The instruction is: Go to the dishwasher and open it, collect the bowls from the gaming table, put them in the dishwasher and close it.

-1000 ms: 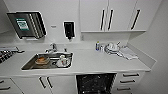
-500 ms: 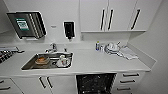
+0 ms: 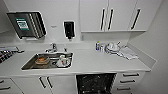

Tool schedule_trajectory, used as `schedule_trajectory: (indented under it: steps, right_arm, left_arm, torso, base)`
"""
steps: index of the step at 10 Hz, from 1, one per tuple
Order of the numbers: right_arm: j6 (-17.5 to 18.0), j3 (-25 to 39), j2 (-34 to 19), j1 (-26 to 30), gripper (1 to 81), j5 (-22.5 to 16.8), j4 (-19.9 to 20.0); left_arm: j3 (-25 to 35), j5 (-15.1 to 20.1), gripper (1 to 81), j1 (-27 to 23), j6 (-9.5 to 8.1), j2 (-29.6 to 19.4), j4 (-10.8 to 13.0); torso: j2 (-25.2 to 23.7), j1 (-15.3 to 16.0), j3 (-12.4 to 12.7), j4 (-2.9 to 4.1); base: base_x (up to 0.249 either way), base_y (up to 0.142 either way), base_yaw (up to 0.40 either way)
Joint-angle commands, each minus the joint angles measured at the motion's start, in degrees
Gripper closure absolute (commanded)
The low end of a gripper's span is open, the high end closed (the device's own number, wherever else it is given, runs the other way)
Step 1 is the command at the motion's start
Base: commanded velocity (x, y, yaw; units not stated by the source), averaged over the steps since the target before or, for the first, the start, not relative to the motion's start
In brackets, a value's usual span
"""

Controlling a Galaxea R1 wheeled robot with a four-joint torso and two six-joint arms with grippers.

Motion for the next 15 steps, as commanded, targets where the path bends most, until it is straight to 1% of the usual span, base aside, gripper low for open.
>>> schedule_trajectory:
  steps: [1, 2, 4, 5, 6, 7, 8, 9, 10, 11, 12, 13, 14, 15]
  right_arm:
    - [0.2, 0.6, -0.2, 1.6, 81.1, -1.2, 0.0]
    - [0.2, 0.6, -0.3, 1.6, 81.1, -1.2, 0.0]
    - [0.2, 0.6, -0.3, 1.6, 81.1, -1.1, 0.0]
    - [0.2, 0.6, -0.3, 1.7, 81.1, -1.1, 0.0]
    - [0.2, 0.7, -0.3, 1.6, 81.1, -1.1, 0.0]
    - [0.2, 0.6, -0.3, 1.6, 81.1, -1.1, 0.0]
    - [0.2, 0.6, -0.4, 1.6, 81.1, -1.1, 0.0]
    - [0.2, 0.6, -0.4, 1.7, 81.1, -1.1, 0.0]
    - [0.2, 0.7, -0.3, 1.7, 81.1, -1.1, 0.0]
    - [0.2, 0.7, -0.3, 1.6, 81.1, -1.1, 0.0]
    - [0.3, 0.6, -0.4, 1.6, 81.1, -1.1, 0.0]
    - [0.4, 0.7, -0.5, 1.6, 81.1, -1.1, 0.0]
    - [0.5, 0.7, -0.4, 1.5, 81.1, -1.1, 0.0]
    - [0.5, 0.6, -0.5, 1.5, 81.1, -1.1, 0.0]
  left_arm:
    - [-7.2, -12.8, 81.1, -7.4, -8.82, 0.3, -3.1]
    - [-7.2, -15.5, 81.1, -7.9, -11.12, 0.3, -4.1]
    - [-7.0, -15.5, 81.1, -8.4, -15.08, 0.2, -6.3]
    - [-3.6, -15.5, 81.1, -8.7, -16.22, -0.5, -6.5]
    - [2.8, -15.5, 81.1, -8.7, -16.31, -2.1, -7.6]
    - [11.0, -15.5, 81.1, -8.8, -16.31, -4.8, -9.7]
    - [16.0, -15.5, 81.1, -9.2, -16.66, -6.5, -11.0]
    - [23.7, -15.5, 81.1, -10.1, -17.63, -8.1, -11.6]
    - [29.6, -15.5, 81.1, -10.9, -17.37, -8.5, -10.9]
    - [32.1, -15.5, 81.1, -11.4, -16.31, -8.4, -9.7]
    - [33.5, -15.5, 81.1, -11.4, -14.39, -7.6, -8.9]
    - [33.7, -14.0, 81.1, -11.4, -12.38, -7.9, -8.5]
    - [33.5, -10.7, 81.1, -11.7, -10.51, -9.2, -8.5]
    - [33.5, -8.7, 81.1, -13.0, -10.07, -11.3, -8.1]
  torso:
    - [0.0, 0.0, 0.0, 0.0]
    - [0.0, 0.0, 0.0, 0.0]
    - [0.0, 0.0, 0.0, 0.0]
    - [0.0, 0.0, 0.0, 0.0]
    - [0.0, 0.0, 0.0, 0.0]
    - [0.0, 0.0, 0.0, 0.0]
    - [0.0, 0.0, 0.0, 0.0]
    - [0.0, 0.0, 0.0, 0.0]
    - [0.0, 0.0, 0.0, 0.0]
    - [0.0, 0.0, 0.0, 0.0]
    - [0.0, 0.0, 0.0, 0.0]
    - [0.0, 0.0, 0.0, 0.0]
    - [0.0, 0.0, 0.0, 0.0]
    - [0.0, 0.0, 0.0, 0.0]
  base:
    - [0.0, 0.0, 0.0]
    - [0.0, 0.0, 0.0]
    - [0.0, 0.0, 0.0]
    - [0.0, 0.0, 0.0]
    - [0.0, 0.0, 0.0]
    - [0.0, 0.0, 0.0]
    - [0.0, 0.0, 0.0]
    - [0.0, 0.0, 0.0]
    - [0.0, 0.0, 0.0]
    - [0.0, 0.0, 0.0]
    - [0.0, 0.0, 0.0]
    - [0.0, 0.0, 0.0]
    - [0.0, 0.0, 0.0]
    - [0.0, 0.0, 0.0]
